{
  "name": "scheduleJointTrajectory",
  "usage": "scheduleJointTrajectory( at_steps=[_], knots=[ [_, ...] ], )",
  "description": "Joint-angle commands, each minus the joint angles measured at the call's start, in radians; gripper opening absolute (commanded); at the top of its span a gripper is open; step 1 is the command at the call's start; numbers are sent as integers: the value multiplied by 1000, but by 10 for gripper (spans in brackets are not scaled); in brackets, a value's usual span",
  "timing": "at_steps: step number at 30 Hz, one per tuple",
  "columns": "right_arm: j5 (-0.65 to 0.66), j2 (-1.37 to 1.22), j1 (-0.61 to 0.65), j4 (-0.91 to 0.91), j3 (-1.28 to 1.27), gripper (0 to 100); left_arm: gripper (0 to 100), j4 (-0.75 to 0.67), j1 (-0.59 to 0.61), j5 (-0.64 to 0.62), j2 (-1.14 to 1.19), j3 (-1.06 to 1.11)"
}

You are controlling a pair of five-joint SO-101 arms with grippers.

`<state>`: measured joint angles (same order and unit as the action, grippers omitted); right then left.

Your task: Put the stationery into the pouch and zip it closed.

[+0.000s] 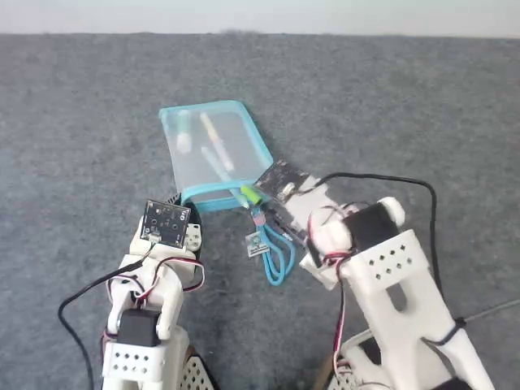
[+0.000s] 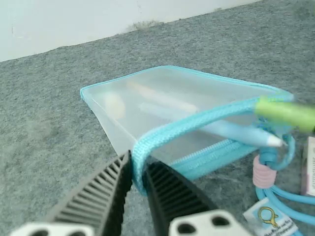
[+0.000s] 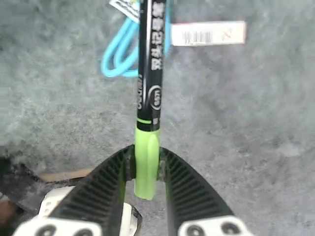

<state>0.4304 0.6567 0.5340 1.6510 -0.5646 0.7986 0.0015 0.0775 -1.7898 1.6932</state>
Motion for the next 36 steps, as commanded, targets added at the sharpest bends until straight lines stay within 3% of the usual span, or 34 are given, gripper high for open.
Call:
scheduleJointTrajectory(
  at_steps=[1,7,12,21,27,36],
  knots=[
    [-12,-39,51,-10,63,8,12,-18,-8,2,-9,-7],
    [-15,-225,76,-19,149,8,12,-18,-6,2,-9,-7],
    [-100,-380,76,-10,338,8,12,-17,-8,2,-9,-7],
    [-114,-670,76,31,626,8,12,-17,-9,2,-9,-7],
    [-190,-828,82,93,896,8,12,-17,-11,2,-9,-7],
    [-262,-993,114,59,1152,9,12,-17,-11,2,-9,-7]
  ],
)
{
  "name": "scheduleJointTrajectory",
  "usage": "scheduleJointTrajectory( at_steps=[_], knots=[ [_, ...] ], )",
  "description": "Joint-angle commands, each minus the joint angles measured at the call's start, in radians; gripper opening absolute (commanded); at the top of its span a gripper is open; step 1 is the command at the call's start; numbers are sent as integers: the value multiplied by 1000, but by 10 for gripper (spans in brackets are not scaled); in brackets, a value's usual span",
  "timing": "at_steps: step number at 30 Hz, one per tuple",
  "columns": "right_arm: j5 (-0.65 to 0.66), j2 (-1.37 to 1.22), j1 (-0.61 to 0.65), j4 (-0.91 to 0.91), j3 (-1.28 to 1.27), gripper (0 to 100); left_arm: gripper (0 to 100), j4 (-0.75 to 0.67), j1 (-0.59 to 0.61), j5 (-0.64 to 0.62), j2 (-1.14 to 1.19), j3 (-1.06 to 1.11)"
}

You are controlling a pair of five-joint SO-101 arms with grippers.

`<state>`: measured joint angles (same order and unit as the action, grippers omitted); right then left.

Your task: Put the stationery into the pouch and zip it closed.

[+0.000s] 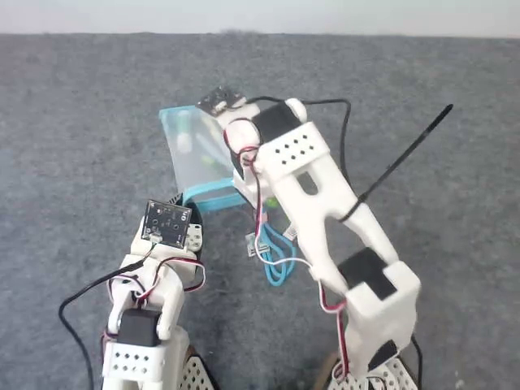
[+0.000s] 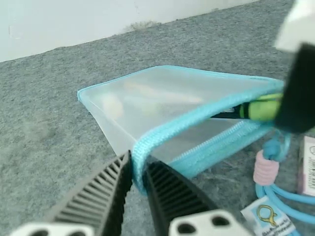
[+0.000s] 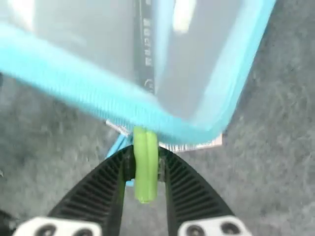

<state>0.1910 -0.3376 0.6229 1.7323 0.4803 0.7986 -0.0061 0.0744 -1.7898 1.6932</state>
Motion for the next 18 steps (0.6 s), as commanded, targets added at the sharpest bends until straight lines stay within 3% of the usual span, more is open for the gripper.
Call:
scheduleJointTrajectory(
  at_steps=[1,5,11,18],
  knots=[
    [-23,-12,44,-30,126,9,12,-17,-3,5,-9,-7],
    [-20,-28,124,-85,149,19,12,-17,-3,5,-9,-7],
    [-25,36,101,-91,150,251,12,-17,-3,5,-9,-7],
    [-55,321,-35,-61,112,224,12,-17,-3,5,-11,-7]
  ],
)
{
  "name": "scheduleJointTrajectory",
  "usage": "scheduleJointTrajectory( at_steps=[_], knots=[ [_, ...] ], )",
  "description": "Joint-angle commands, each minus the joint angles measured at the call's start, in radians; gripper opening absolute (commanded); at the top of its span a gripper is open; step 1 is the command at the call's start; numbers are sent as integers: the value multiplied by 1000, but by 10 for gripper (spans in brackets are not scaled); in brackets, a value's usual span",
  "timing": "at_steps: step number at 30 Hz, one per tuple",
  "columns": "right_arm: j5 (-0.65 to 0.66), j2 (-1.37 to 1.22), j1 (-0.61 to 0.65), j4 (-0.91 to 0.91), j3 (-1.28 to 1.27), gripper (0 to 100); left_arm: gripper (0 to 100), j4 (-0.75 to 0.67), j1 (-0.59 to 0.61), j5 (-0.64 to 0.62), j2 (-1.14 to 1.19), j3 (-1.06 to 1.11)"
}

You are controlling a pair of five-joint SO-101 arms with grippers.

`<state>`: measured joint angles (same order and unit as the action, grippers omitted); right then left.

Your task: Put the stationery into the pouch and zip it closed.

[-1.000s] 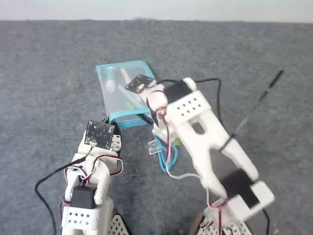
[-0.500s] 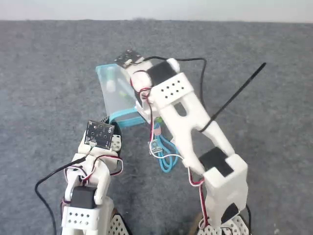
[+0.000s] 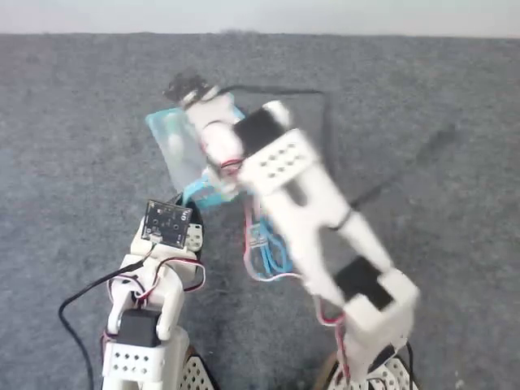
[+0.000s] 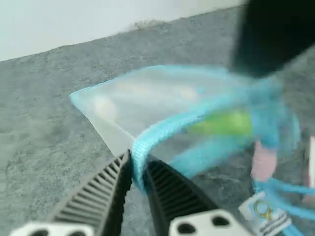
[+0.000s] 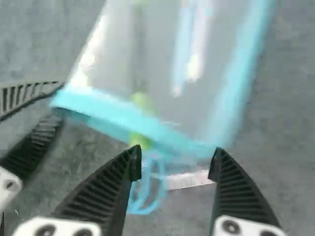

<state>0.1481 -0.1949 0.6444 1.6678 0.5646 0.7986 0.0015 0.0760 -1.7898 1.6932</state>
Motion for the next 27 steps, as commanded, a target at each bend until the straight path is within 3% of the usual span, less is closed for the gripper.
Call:
scheduleJointTrajectory(
  at_steps=[1,7,16,21,27],
  knots=[
    [-5,223,-64,13,3,224,12,-18,-11,3,-11,-7],
    [51,493,-64,-19,-334,224,12,-18,-2,3,-12,-7],
    [86,914,-30,-469,-1200,223,12,-18,0,-2,-14,-7],
    [80,855,-35,-564,-1316,210,12,-18,-2,0,-14,-7],
    [29,768,-116,-464,-1343,84,12,-17,-2,3,-14,-7]
  ],
)
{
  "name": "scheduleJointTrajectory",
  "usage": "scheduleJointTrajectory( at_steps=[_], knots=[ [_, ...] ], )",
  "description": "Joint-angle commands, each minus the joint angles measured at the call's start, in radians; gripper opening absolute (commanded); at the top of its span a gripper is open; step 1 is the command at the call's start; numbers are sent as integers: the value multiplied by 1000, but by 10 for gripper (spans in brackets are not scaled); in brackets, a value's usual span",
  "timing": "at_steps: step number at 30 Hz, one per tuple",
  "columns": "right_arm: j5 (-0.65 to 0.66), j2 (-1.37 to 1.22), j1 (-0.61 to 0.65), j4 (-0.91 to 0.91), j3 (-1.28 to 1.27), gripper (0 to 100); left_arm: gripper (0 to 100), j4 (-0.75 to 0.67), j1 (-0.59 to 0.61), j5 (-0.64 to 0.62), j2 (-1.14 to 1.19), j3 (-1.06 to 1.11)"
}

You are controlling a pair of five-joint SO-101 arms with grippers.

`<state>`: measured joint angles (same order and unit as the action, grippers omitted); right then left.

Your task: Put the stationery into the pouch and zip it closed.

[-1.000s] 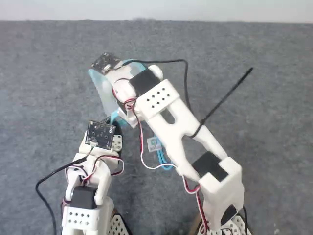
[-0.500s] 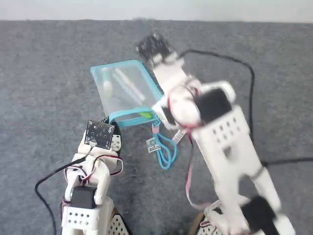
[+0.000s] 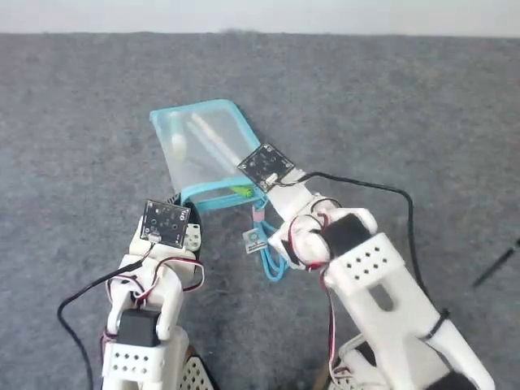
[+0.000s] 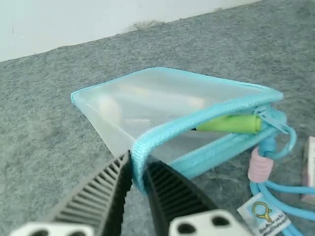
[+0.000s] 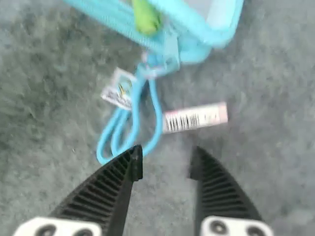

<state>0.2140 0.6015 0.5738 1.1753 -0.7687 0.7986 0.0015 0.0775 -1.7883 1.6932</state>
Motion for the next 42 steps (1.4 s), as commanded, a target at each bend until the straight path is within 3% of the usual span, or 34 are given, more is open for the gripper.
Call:
scheduleJointTrajectory(
  at_steps=[1,6,12,22,34,39,42],
  knots=[
    [-48,-44,-56,22,-20,92,12,-18,-2,2,-15,-7],
    [-91,-159,-71,-73,-57,164,12,-17,-2,2,-15,-7],
    [-215,-291,-67,-213,-29,168,12,-17,-9,2,-14,-7],
    [-414,-441,-117,-225,222,167,12,-17,-6,2,-11,-7],
    [-420,-713,-124,-214,331,165,12,-17,-9,2,-11,-7],
    [-420,-746,-193,-214,354,163,12,-17,-8,2,-12,-7],
    [-420,-746,-236,-214,356,100,12,-17,-9,2,-12,-7]
  ],
)
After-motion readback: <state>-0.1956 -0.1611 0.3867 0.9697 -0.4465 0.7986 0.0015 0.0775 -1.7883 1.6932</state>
